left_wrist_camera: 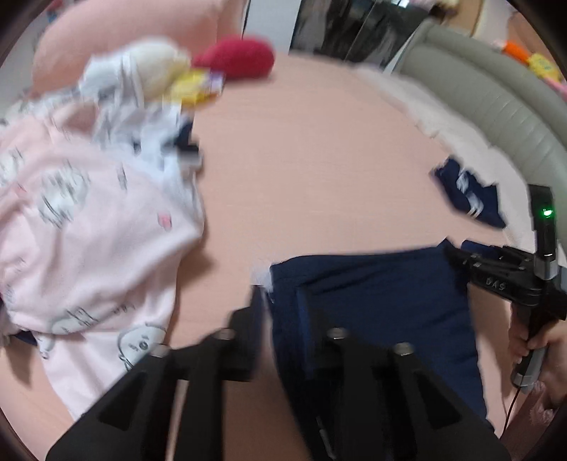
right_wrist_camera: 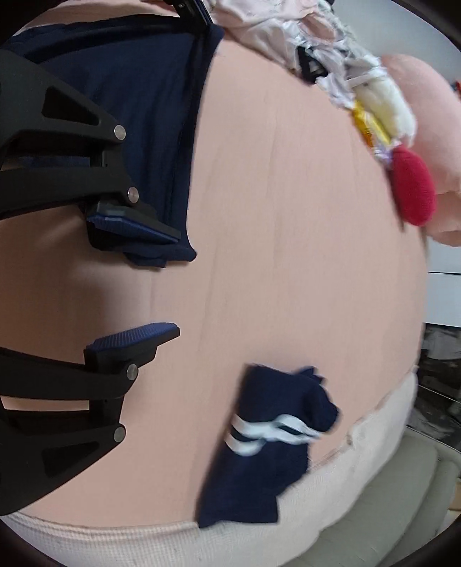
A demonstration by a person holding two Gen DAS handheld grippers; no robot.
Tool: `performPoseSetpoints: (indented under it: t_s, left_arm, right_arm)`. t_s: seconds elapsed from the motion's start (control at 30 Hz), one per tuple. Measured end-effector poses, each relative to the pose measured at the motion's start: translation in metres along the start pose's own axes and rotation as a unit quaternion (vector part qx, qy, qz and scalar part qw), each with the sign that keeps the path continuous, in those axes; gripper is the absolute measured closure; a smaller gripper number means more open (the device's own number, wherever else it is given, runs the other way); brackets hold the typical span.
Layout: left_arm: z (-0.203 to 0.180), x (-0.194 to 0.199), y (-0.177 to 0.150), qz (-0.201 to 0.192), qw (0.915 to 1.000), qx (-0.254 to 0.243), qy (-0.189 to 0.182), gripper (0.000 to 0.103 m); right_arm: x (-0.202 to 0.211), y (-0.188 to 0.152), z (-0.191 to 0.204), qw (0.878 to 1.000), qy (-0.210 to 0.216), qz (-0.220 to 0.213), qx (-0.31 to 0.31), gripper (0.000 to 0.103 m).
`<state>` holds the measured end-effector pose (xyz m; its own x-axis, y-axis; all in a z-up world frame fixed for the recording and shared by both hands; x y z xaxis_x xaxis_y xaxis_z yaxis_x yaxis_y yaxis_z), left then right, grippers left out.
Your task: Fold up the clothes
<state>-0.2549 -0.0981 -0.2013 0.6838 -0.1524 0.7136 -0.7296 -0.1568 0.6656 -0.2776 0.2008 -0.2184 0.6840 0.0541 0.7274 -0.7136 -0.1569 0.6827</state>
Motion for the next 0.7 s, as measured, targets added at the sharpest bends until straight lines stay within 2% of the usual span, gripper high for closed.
performPoseSetpoints:
  t_s: [0.1,0.2,0.27,0.3,0.33,0.43,0.5,0.57,0.6,0.7]
  left_arm:
    - [-0.001,0.007,0.004,-0.008,0.9996,0.028,-0.007,0.060]
    - [-0.013,0.026,0.009,-0.041,0.9989,0.000,-0.022,0.061]
    - [-0.024,0.027,0.006,-0.045,0.9971,-0.004,-0.061,0.073]
    - [-0.031,0.022,0.003,-0.032,0.9964,-0.005,-0.079,0.077]
    - [-0.036,0.014,0.000,-0.019,0.9966,-0.014,-0.079,0.077]
    - [-0.038,-0.006,-0.012,0.013,0.9978,-0.043,-0.048,0.077]
    - [-0.030,-0.003,-0.009,0.011,0.9984,-0.026,-0.050,0.077]
    - [-0.018,0.004,0.001,-0.006,0.9993,-0.017,-0.032,0.077]
    - [-0.011,0.005,0.003,-0.010,0.9995,-0.006,-0.031,0.077]
    - [0.007,0.004,0.005,-0.015,0.9986,0.033,-0.040,0.077]
  right_arm:
    - [0.014,0.005,0.002,1.000,0.004,0.003,0.003,0.057]
    - [0.034,0.007,0.010,1.000,0.004,-0.001,0.022,0.057]
    - [0.044,0.006,0.023,0.998,-0.010,0.009,0.053,0.057]
    - [0.046,0.006,0.030,0.998,-0.015,0.015,0.066,0.057]
    - [0.050,0.003,0.034,0.997,-0.012,0.018,0.071,0.057]
    - [0.049,-0.005,0.058,0.996,0.010,0.028,0.086,0.057]
    - [0.044,-0.010,0.069,0.994,0.014,0.035,0.099,0.057]
    - [0.026,-0.013,0.085,0.992,0.005,0.050,0.117,0.057]
    - [0.023,-0.017,0.085,0.990,-0.009,0.053,0.130,0.057]
    - [0.024,-0.015,0.081,0.991,-0.011,0.056,0.123,0.057]
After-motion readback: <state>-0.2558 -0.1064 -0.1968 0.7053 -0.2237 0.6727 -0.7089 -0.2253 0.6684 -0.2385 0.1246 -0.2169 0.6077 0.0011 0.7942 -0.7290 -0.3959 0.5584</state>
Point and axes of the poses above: each gripper's, at about its wrist camera, not at the fingertips, and x roughly against the way its jaws point, z to its left, y to its top, the point moved 2 cm from there along -x, roughly the way its jaws point, and after that the axes turned 13 degrees about -z, right-handed, at the moved point
